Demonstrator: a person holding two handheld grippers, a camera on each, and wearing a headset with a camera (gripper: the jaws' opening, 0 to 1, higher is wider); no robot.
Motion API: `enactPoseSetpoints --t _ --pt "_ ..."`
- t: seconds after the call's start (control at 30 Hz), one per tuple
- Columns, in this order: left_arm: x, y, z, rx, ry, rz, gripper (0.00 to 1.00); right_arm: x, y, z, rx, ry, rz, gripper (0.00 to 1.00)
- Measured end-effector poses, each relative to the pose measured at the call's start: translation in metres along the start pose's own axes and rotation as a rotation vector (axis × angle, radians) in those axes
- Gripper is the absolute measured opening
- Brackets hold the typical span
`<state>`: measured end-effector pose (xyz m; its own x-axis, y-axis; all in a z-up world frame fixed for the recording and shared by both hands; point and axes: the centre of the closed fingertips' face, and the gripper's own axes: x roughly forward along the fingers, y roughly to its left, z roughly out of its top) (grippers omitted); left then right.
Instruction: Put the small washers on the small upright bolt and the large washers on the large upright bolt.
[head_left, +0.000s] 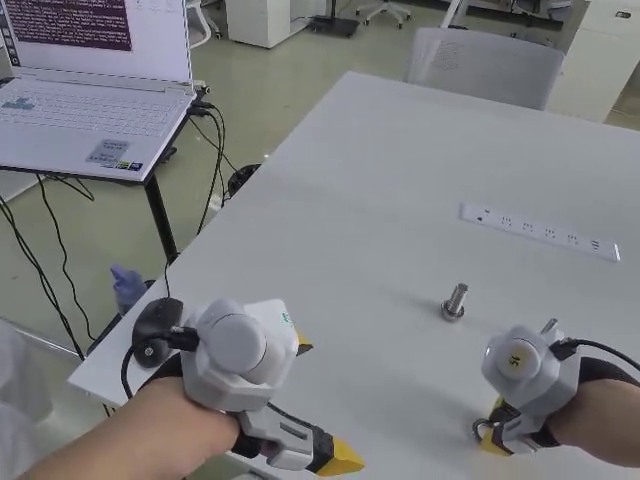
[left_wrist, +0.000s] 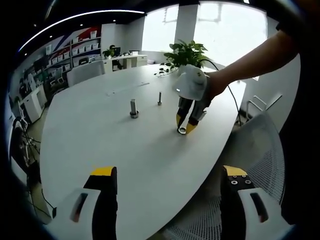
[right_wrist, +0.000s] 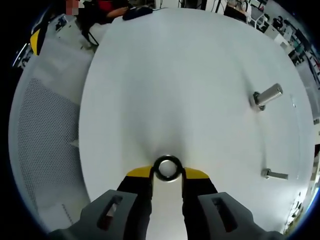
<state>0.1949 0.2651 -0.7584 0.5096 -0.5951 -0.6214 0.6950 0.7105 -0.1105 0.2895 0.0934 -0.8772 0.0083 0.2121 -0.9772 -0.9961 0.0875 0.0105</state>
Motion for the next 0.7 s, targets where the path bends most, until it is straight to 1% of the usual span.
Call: enactPoseSetpoints --t 0.2,0.3,0.37,0.43,0.47,0.7 --pt "0.001 -0.003 0.000 -0.003 -0.004 -0.002 0.85 -0.009 -0.011 0.003 0.001 0.011 -0.004 0.22" --pt "0.003 -0.002 0.000 -0.003 -0.003 -0.003 0.85 -0.018 -0.020 0.007 -0.001 0.020 -0.012 0.22" --pt "0.003 -0.002 -0.001 -0.003 -0.001 -0.004 0.85 -0.025 -0.023 0.008 -0.001 0.036 -0.009 0.22" --pt "0.003 -0.001 -0.001 -0.002 -0.001 -0.003 0.85 -0.030 -0.029 0.011 -0.011 0.044 -0.019 0.22" --pt "0.004 -0.001 -0.001 -0.003 0.000 -0.004 0.85 -0.031 -0.029 0.011 -0.010 0.046 -0.019 0.22" --pt "0.006 0.000 0.000 -0.002 0.004 -0.006 0.84 -0.044 -0.042 0.019 -0.009 0.050 -0.025 0.22"
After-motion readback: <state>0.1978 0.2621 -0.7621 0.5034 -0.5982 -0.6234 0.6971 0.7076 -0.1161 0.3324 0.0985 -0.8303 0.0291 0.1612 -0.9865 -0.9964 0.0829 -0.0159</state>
